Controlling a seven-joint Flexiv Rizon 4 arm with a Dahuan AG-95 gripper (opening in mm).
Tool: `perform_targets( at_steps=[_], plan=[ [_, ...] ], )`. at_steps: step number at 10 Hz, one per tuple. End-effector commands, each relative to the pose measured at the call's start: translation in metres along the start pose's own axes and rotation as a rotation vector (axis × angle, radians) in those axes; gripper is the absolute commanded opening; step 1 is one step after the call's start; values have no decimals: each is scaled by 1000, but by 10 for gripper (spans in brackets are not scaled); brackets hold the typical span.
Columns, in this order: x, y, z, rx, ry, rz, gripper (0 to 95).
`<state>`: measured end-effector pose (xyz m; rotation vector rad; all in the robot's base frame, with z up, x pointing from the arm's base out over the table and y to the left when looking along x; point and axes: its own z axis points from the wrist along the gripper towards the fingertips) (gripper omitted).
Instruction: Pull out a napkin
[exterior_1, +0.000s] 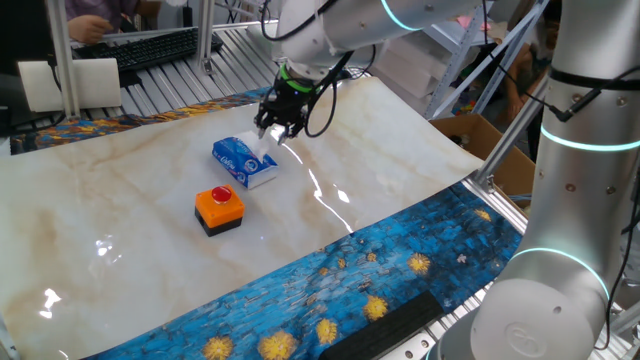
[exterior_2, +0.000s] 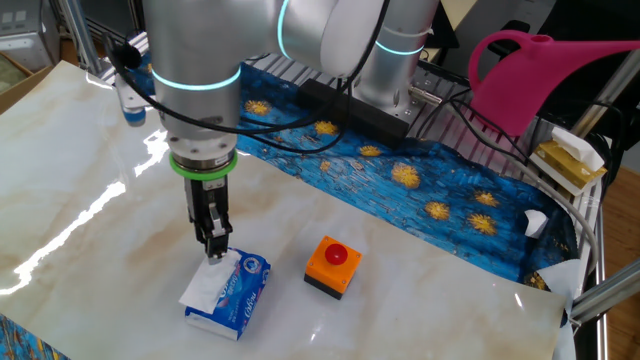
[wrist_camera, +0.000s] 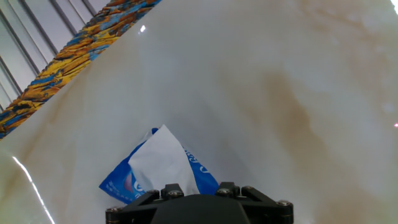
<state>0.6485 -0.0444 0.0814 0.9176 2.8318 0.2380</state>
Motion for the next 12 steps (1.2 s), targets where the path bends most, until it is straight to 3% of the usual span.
perform_targets(
  at_steps=[1,3,5,6,7,9,12],
  plan=[
    [0,0,3,-10,8,5,380],
    [7,0,8,-25,17,16,380],
    [13,0,15,-28,7,13,380],
    [13,-1,17,10,-16,-41,0],
    [13,-1,17,47,-29,-39,0],
    [14,-1,16,29,-12,-21,0],
    [14,-1,16,28,-9,-25,0]
  ],
)
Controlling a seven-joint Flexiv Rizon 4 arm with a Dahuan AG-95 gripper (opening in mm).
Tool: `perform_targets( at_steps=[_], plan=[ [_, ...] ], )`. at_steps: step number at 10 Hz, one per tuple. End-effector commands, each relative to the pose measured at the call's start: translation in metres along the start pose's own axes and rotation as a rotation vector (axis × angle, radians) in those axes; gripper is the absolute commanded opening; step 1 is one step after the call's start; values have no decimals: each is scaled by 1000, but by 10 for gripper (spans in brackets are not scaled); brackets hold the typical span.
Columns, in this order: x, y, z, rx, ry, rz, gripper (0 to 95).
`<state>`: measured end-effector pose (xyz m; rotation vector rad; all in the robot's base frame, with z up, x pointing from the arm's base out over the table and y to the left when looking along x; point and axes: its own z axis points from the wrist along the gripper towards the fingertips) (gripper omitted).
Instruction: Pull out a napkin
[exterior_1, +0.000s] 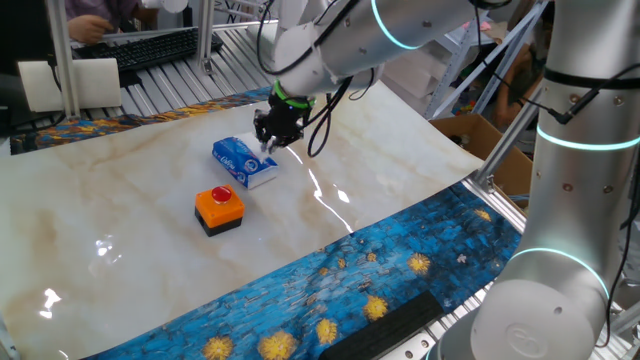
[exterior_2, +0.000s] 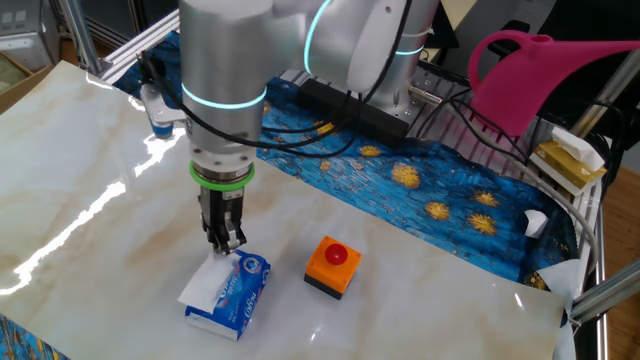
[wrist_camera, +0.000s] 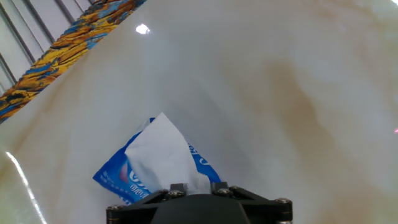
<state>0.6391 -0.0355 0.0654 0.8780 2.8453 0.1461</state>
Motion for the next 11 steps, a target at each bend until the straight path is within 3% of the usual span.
perform_targets(
  at_steps=[1,3,8,11],
  plan=[
    [0,1,1,-26,12,6,0],
    [3,1,-4,6,49,-3,0],
    [9,-8,-16,49,72,-73,0],
    [8,-9,-41,78,91,-76,0]
  ],
)
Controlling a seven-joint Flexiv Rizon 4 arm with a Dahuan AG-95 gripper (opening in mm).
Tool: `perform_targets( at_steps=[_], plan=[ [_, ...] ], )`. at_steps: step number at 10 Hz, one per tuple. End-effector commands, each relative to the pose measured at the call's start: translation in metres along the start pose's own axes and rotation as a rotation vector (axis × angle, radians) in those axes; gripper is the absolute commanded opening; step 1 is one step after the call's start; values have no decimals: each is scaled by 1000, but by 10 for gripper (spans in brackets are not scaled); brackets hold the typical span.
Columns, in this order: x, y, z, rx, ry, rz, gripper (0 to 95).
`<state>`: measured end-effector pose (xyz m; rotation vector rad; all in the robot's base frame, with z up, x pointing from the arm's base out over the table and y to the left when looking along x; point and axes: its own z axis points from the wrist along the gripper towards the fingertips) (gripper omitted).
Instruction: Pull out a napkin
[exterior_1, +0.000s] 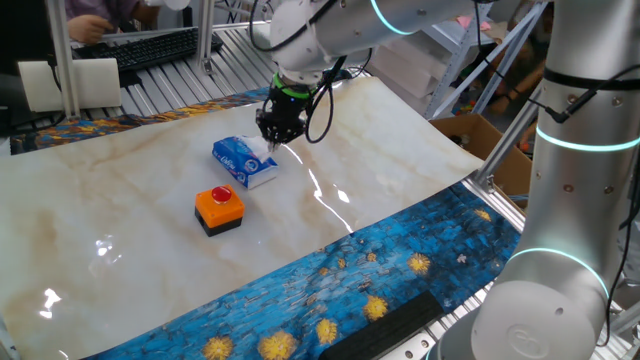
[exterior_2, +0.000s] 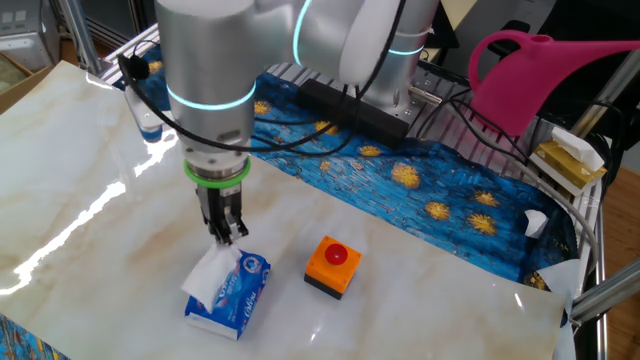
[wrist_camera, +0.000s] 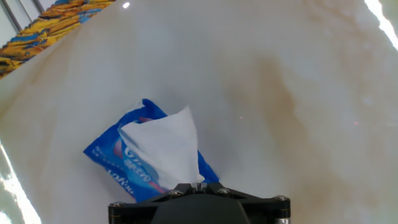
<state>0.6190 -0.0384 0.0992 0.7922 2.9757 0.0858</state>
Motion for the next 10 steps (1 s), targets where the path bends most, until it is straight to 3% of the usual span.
perform_targets(
  at_steps=[1,2,3,8,10],
  plan=[
    [-5,-3,-16,22,18,-1,0],
    [-8,-5,-34,34,52,-7,0],
    [-11,-8,-46,36,61,-14,0],
    [-27,-19,-77,51,95,-36,0],
    [-27,-20,-86,61,99,-43,0]
  ],
)
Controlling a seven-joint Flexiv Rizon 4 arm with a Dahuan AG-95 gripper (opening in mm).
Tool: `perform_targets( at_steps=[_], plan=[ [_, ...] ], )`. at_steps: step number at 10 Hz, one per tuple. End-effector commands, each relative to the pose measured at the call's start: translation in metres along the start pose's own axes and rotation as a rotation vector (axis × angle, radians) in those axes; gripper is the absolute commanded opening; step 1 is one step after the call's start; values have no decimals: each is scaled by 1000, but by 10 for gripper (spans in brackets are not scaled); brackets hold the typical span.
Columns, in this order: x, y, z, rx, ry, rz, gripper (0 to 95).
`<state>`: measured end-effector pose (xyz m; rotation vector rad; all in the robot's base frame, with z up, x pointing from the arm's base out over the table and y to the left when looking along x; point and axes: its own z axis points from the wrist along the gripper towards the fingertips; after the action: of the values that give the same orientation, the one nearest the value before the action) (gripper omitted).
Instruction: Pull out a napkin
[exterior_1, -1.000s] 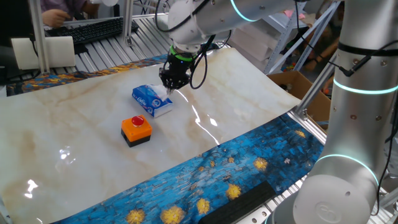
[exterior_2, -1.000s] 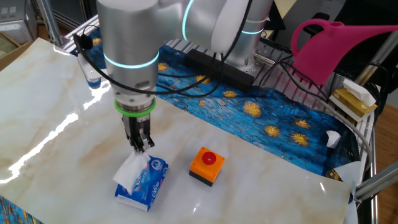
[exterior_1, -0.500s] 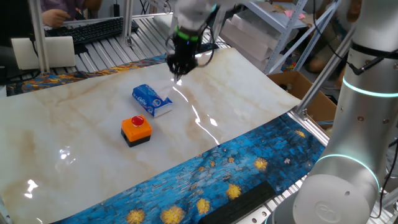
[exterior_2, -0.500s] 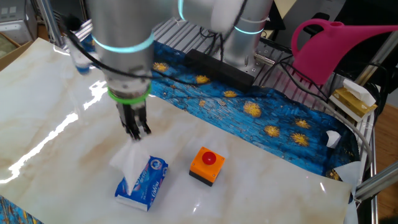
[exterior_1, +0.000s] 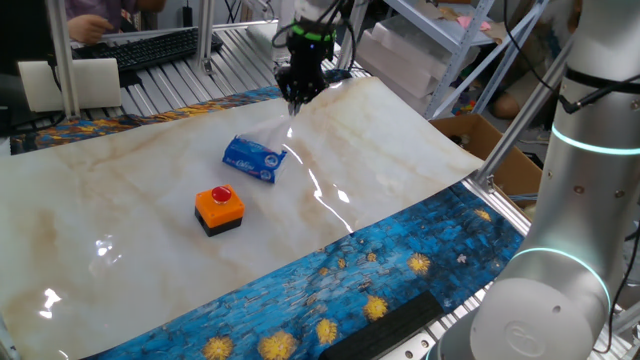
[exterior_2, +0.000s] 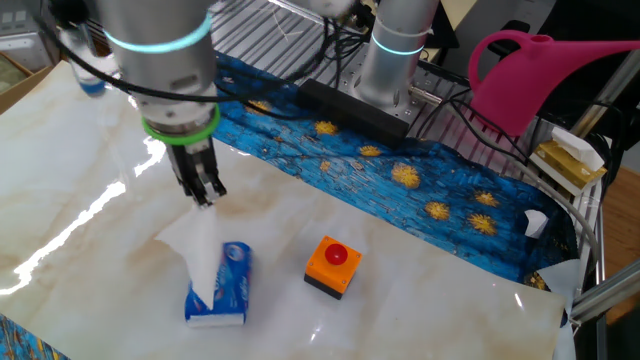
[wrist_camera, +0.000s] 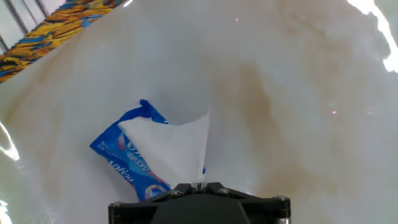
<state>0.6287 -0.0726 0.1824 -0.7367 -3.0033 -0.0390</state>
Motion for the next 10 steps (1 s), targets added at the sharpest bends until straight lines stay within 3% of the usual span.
perform_targets(
  at_steps=[1,3,5,6,7,10],
  plan=[
    [4,-3,-12,15,4,-15,0],
    [6,-7,-31,43,14,-47,0],
    [5,-13,-49,63,44,-72,0],
    [5,-14,-52,65,47,-75,0],
    [1,-18,-67,72,49,-83,0],
    [-6,-20,-82,101,35,-109,0]
  ],
)
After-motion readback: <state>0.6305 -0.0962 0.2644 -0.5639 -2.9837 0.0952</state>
